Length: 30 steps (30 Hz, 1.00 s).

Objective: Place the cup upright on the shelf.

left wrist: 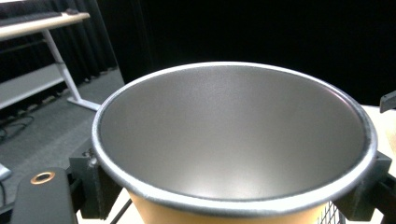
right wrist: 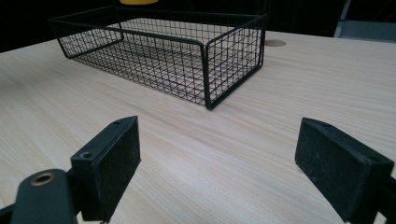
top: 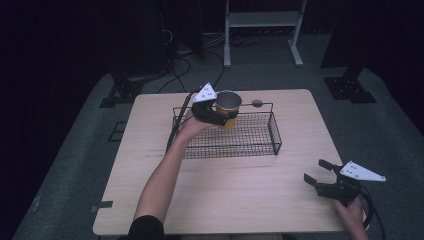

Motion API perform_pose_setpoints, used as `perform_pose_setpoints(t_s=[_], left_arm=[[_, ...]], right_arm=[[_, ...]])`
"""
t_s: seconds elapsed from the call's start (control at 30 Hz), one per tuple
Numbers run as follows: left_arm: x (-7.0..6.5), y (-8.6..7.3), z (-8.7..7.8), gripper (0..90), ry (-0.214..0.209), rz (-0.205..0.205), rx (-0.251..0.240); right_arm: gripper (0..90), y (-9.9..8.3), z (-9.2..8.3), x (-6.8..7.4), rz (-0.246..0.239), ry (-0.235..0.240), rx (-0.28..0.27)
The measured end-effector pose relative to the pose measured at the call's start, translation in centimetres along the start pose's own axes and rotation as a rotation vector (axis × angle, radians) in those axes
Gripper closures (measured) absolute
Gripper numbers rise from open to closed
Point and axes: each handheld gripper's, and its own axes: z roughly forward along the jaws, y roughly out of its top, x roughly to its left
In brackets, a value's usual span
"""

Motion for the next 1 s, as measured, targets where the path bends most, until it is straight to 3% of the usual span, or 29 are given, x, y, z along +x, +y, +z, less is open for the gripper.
perform_pose_setpoints(t_s=[0.27, 0.6, 1.0], left_arm=[[0.6, -1.3, 1.4, 13.3, -0.036, 0.001, 0.076], [1.0, -2.4, 2.2, 13.1, -0.052, 0.001, 0.108], [0.9, -3.9, 3.5, 13.1, -0.108, 0.022, 0.195]], right_arm=[[13.2, 0.0, 0.0, 0.0, -0.002, 0.001, 0.0], [13.1, 0.0, 0.0, 0.0, -0.001, 0.002, -0.001], [13.2, 0.0, 0.0, 0.0, -0.001, 0.002, -0.002]])
